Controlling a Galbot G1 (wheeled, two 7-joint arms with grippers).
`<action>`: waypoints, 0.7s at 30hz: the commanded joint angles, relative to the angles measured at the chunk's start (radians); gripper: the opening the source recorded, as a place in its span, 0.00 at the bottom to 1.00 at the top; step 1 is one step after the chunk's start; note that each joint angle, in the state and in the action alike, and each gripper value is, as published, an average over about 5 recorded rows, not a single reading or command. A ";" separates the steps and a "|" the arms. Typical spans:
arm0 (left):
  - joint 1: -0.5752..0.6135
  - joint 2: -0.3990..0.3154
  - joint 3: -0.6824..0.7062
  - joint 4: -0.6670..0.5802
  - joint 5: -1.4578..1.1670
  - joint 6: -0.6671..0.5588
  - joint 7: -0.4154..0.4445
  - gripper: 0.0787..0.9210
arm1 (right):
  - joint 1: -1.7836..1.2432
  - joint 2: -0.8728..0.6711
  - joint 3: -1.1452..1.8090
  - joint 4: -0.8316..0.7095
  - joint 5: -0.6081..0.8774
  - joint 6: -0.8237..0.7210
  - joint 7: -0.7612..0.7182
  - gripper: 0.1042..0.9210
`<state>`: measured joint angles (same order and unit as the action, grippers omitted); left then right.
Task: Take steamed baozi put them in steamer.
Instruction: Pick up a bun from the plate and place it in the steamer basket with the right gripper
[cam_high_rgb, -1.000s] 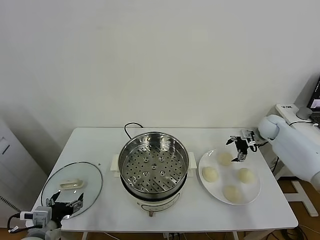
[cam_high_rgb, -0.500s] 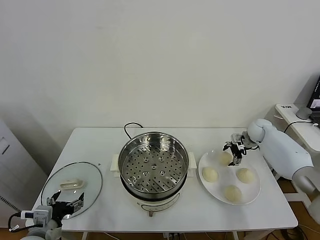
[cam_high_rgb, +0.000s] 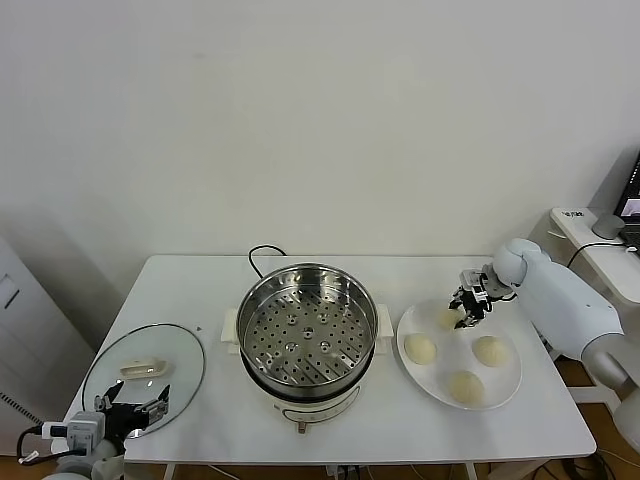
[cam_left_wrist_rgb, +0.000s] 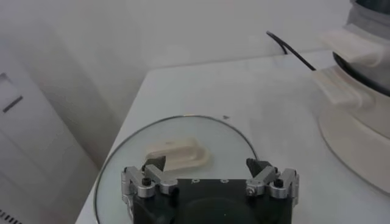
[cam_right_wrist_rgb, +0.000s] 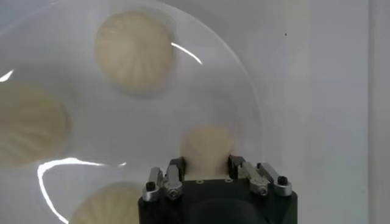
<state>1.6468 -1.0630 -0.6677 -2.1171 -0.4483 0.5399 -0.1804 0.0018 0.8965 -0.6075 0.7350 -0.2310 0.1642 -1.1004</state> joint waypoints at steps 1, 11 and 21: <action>0.008 -0.002 -0.001 -0.006 0.000 0.001 -0.001 0.88 | 0.133 -0.091 -0.150 0.185 0.158 -0.021 -0.011 0.42; 0.007 -0.004 0.012 -0.015 0.006 0.004 -0.002 0.88 | 0.541 -0.071 -0.412 0.388 0.390 0.145 -0.106 0.42; 0.012 -0.004 0.018 -0.021 0.016 0.005 -0.002 0.88 | 0.629 0.173 -0.428 0.352 0.382 0.444 -0.170 0.43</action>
<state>1.6568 -1.0672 -0.6520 -2.1366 -0.4354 0.5449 -0.1825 0.4773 0.9241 -0.9517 1.0412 0.0869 0.3863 -1.2202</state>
